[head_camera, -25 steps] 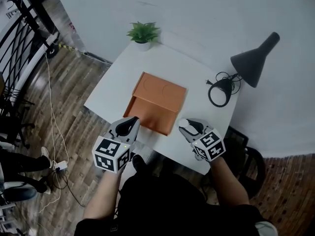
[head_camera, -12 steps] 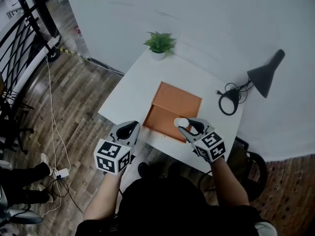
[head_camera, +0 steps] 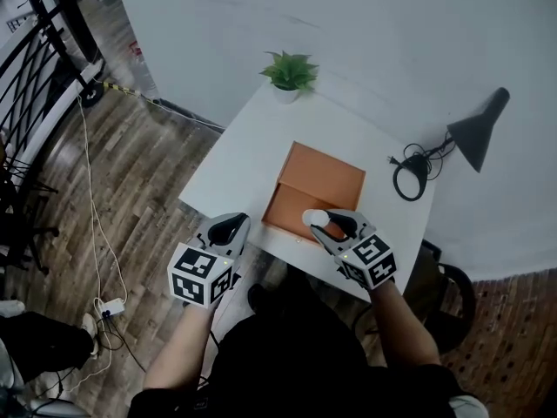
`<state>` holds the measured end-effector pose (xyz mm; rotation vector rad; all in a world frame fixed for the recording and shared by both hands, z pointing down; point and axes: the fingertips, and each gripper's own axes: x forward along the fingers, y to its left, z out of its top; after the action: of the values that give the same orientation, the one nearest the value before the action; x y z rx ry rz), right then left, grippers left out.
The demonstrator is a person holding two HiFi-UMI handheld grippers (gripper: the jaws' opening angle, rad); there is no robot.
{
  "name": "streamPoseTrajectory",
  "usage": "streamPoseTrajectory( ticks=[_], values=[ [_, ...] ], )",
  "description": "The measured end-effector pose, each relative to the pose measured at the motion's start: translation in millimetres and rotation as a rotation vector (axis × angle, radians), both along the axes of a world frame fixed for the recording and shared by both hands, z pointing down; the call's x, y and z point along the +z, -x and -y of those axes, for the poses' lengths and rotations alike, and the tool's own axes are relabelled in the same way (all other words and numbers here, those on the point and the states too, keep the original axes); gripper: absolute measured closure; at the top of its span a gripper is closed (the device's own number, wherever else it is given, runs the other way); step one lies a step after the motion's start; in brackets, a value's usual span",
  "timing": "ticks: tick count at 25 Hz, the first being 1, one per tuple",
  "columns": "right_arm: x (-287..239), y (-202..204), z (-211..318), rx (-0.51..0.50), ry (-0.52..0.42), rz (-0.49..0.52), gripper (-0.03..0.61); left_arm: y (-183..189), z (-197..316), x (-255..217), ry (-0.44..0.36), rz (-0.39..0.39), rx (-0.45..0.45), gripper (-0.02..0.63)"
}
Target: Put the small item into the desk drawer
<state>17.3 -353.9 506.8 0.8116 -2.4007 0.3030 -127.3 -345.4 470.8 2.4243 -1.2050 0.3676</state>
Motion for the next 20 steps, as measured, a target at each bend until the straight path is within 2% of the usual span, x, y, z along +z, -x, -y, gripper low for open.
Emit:
streamPoseTrajectory(
  ticks=[7, 15, 20],
  values=[
    [22, 12, 14, -0.056, 0.024, -0.009, 0.419, -5, 19, 19, 0.034, 0.013, -0.019, 0.589],
    [59, 17, 31, -0.110, 0.086, -0.022, 0.419, -27, 45, 44, 0.080, 0.006, -0.030, 0.589],
    [77, 22, 38, -0.150, 0.113, -0.038, 0.419, -25, 51, 59, 0.120, 0.010, -0.061, 0.589]
  ],
)
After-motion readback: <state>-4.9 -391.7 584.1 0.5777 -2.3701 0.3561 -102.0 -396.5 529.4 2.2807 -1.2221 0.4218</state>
